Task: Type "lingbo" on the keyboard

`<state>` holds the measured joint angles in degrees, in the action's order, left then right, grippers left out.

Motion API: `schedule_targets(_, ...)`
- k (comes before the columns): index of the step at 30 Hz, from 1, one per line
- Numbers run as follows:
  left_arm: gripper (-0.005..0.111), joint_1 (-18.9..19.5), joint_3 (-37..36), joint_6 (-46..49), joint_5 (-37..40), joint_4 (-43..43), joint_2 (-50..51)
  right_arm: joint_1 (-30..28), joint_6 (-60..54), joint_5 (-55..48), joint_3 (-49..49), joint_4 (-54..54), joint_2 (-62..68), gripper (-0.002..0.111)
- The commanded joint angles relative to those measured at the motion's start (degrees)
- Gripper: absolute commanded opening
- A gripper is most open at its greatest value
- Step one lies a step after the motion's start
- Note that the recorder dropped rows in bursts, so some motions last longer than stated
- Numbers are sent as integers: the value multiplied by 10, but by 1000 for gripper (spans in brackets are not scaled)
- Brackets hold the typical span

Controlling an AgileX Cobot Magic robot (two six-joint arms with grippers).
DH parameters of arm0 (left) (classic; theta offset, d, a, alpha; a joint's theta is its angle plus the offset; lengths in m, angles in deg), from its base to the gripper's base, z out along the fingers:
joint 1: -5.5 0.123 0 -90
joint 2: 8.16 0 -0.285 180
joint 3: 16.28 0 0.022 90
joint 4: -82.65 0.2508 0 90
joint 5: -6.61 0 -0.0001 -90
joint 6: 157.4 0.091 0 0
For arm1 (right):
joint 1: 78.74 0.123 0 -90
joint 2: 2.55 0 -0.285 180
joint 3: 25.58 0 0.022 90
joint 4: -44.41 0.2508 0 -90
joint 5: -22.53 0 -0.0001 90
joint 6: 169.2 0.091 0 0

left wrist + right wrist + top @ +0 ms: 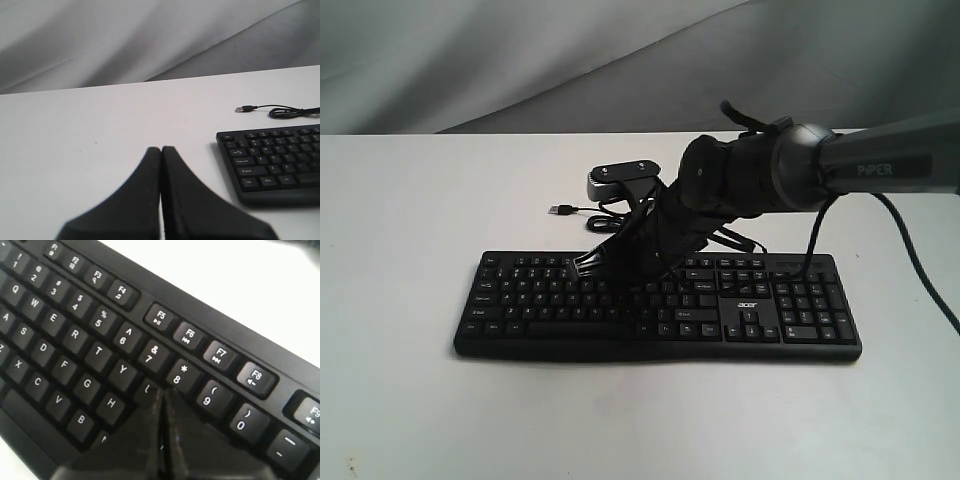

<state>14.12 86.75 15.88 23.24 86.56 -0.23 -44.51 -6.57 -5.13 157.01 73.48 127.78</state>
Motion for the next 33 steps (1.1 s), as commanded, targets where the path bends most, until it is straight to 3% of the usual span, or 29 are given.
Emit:
schedule_targets(1, 1, 1, -2, -2, -3, -5, -1, 1, -6, 5, 3, 4, -1, 0)
schedule_targets(33, 1, 1, -2, -2, -3, -5, -1, 1, 31, -3, 3, -26, 11, 0)
